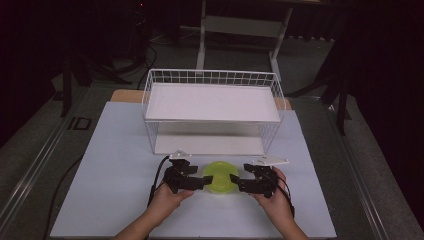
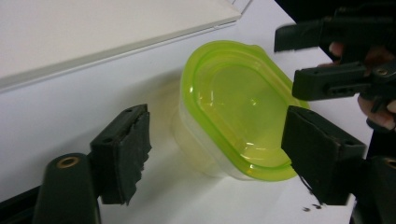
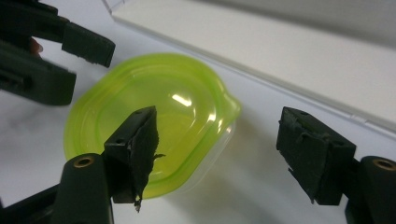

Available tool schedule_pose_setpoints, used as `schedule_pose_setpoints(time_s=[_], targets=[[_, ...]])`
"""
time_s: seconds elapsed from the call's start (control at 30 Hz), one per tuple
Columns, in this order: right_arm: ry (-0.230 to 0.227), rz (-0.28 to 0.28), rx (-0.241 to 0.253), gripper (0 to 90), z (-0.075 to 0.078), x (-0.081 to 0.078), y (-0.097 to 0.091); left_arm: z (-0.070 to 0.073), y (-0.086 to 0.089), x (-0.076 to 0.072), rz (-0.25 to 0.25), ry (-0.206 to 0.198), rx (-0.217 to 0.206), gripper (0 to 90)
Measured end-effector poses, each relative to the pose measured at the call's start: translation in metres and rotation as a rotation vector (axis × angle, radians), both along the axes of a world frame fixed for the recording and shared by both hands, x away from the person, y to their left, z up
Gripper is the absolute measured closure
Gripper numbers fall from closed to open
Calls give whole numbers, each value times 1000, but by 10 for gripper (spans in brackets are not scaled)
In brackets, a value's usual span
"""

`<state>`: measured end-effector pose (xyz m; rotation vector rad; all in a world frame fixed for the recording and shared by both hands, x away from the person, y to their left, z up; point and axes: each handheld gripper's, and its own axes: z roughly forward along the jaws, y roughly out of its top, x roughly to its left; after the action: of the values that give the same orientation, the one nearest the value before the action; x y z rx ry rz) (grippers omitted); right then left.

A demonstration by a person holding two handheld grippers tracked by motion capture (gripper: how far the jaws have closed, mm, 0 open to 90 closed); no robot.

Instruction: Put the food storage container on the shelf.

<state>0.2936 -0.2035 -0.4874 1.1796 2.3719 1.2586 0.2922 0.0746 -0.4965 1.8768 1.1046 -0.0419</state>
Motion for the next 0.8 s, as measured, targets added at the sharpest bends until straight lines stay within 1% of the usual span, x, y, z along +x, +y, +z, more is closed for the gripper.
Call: schedule_pose_setpoints(time_s=[0.03, 0.07, 0.1, 0.13, 0.17, 0.2, 0.23, 0.27, 0.3, 0.33, 0.37, 0.4, 0.47, 0.5, 0.53, 0.57, 0.6, 0.63, 0.7, 0.73, 0.8], targets=[[18, 3, 9, 346, -1, 1, 0, -1, 0, 0, 6, 2, -2, 298], [34, -2, 20, 347, -2, 1, 0, -2, 0, 0, 6, 7, -2, 302], [54, -7, 35, 347, -2, 2, -1, -4, -1, 0, 3, 18, -2, 331], [71, -12, 47, 360, -3, 3, -2, -4, -1, 0, 3, 18, -2, 334], [88, -16, 55, 378, -4, 4, -2, -5, -2, 0, 12, 22, 1, 367], [107, -21, 62, 382, -4, 5, -3, -7, -3, 0, 7, 43, -6, 384], [125, -25, 74, 391, -5, 6, -4, -8, -3, 0, 9, 44, -9, 407], [137, -29, 80, 409, -6, 7, -4, -8, -3, 0, 9, 44, -9, 451], [161, -29, 85, 420, -6, 7, -5, -8, -3, 0, 5, 46, -9, 471], [161, -29, 85, 420, -6, 7, -5, -8, -4, -1, 11, 35, -4, 471], [176, -33, 93, 456, -7, 8, -5, -9, -4, -1, 3, 44, -18, 546], [189, -28, 103, 485, -7, 8, -6, -10, -4, -1, 0, 48, -19, 564], [201, -30, 99, 531, -6, 8, -7, -10, -3, -2, -3, 47, -24, 596], [214, -30, 97, 547, -6, 8, -7, -10, -3, -2, -3, 57, -32, 613], [221, -31, 93, 557, -6, 8, -8, -10, -3, -2, -3, 57, -32, 630], [228, -28, 97, 586, -6, 8, -9, -10, -2, -3, -6, 71, -51, 637], [241, -25, 105, 626, -5, 8, -9, -9, -3, -4, -12, 65, -46, 641], [238, -23, 105, 669, -5, 6, -8, -8, -4, -5, -14, 58, -41, 642], [223, -27, 84, 689, -2, 3, -6, -6, -5, -8, -16, 60, -47, 674], [215, -26, 86, 705, -1, 2, -6, -6, -5, -10, -18, 58, -49, 694], [209, -30, 99, 738, 1, -2, -7, -3, -7, -15, -11, 40, -34, 723]])
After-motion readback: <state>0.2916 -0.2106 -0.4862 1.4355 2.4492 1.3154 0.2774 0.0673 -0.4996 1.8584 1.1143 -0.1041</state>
